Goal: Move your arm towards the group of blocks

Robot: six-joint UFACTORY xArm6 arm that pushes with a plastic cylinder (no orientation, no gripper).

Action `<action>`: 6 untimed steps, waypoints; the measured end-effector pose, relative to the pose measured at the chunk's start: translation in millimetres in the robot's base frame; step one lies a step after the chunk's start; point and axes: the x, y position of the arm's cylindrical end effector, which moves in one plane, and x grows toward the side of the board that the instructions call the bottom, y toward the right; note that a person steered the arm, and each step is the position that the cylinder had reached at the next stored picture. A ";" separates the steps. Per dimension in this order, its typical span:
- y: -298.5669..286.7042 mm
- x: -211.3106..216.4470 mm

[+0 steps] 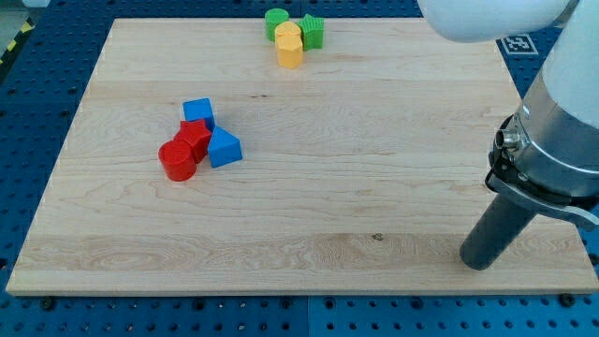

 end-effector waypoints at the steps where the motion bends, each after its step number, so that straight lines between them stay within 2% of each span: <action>1: -32.4 -3.6; 2: -134.8 -25.3; 3: -205.1 -61.1; 4: -205.6 -61.3; 6: -295.5 -53.4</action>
